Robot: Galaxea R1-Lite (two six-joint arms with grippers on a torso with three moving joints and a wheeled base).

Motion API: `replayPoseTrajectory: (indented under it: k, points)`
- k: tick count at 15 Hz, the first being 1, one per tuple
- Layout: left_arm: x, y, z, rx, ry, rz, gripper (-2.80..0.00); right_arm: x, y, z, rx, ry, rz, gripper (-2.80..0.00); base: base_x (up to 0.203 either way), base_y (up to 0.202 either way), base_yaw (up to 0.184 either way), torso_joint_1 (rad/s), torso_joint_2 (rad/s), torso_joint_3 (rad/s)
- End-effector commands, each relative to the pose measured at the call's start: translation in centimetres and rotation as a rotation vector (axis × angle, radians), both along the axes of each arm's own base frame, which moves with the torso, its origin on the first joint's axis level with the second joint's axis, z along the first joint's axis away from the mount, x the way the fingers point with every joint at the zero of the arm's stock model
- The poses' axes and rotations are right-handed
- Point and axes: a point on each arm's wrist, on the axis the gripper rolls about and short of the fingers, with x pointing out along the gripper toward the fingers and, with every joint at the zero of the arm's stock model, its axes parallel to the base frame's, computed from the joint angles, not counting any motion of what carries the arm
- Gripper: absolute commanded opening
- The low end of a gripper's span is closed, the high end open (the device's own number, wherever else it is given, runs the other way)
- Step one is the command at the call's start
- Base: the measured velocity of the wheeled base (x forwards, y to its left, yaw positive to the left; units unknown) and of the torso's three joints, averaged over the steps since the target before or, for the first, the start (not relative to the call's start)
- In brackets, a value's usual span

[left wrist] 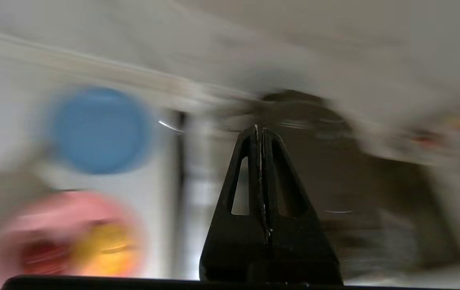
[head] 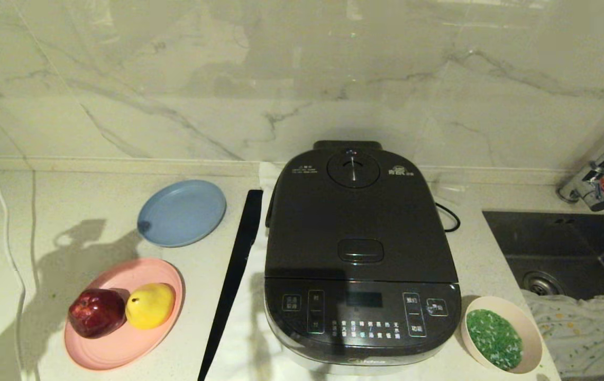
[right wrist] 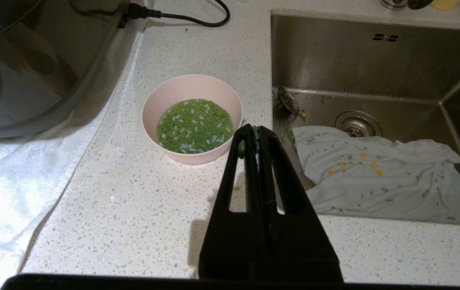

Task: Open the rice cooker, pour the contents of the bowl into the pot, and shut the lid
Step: Open the rice cooker

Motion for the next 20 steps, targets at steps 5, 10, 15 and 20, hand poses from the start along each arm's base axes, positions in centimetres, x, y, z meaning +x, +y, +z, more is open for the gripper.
replayPoseTrajectory:
  k: [5, 10, 15, 20]
  points:
    - [8.9, -9.1, -1.6, -0.067, 0.382, -0.394, -2.80, 0.0, 0.0, 0.0, 0.000, -0.001, 0.000, -2.80, 0.000, 0.000, 0.000, 0.000, 0.00, 0.000]
    - [9.8, -16.4, -4.3, 0.027, 0.417, -0.398, -2.80, 0.0, 0.0, 0.0, 0.000, -0.001, 0.000, -2.80, 0.000, 0.000, 0.000, 0.000, 0.00, 0.000]
    - [9.8, -19.6, -6.7, 0.068, 0.482, -0.395, -2.80, 0.0, 0.0, 0.0, 0.000, -0.001, 0.000, -2.80, 0.000, 0.000, 0.000, 0.000, 0.00, 0.000]
    - [11.0, -21.0, -8.5, 0.057, 0.544, -0.371, -2.80, 0.0, 0.0, 0.0, 0.000, -0.001, 0.000, -2.80, 0.000, 0.000, 0.000, 0.000, 0.00, 0.000]
